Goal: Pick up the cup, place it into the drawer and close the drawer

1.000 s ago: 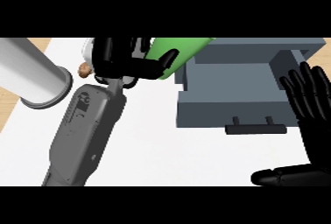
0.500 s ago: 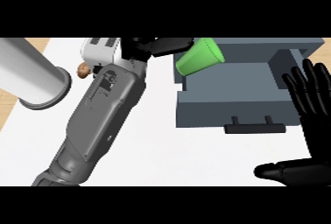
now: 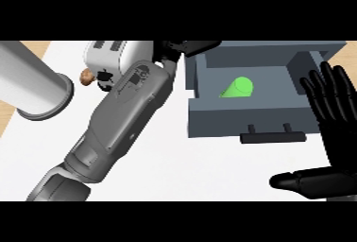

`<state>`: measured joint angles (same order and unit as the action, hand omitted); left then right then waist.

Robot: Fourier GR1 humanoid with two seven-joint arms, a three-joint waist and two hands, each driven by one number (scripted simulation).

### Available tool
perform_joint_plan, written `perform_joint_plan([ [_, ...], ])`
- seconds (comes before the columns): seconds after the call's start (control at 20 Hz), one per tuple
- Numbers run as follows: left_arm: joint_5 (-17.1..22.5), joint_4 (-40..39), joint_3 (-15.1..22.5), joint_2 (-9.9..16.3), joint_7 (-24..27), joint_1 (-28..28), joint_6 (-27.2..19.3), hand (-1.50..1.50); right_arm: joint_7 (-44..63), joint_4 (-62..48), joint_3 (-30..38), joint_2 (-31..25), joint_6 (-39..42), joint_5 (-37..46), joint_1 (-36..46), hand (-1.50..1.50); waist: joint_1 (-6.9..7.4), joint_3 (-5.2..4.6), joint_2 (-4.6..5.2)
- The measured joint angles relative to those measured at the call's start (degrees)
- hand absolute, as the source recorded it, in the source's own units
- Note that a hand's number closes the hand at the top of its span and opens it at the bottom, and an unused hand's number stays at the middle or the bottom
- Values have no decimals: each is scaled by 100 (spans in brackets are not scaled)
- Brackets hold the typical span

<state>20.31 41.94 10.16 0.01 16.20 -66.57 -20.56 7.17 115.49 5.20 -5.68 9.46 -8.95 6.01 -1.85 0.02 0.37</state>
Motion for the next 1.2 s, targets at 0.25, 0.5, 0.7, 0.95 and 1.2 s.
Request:
perform_joint_plan([
  [0.25,478,-717,364,0,170,-359,-117,150,16,-19,87,-65,66,-133,72,-150,-86,1,17],
  [0.5,828,-1274,858,0,314,-607,-198,150,17,-10,31,-64,111,-152,101,-150,-192,4,40],
  [0.7,1020,-1602,1201,-1,342,-814,-269,150,40,35,0,-58,154,-214,74,-150,-275,5,61],
  [0.95,1187,-1811,1735,-1,299,-860,-455,150,38,-78,-89,-24,151,-181,232,-150,-385,8,90],
  [1.2,1238,-1970,2178,-1,128,-965,-628,-150,43,-135,-128,25,89,-140,362,-150,-414,8,99],
])
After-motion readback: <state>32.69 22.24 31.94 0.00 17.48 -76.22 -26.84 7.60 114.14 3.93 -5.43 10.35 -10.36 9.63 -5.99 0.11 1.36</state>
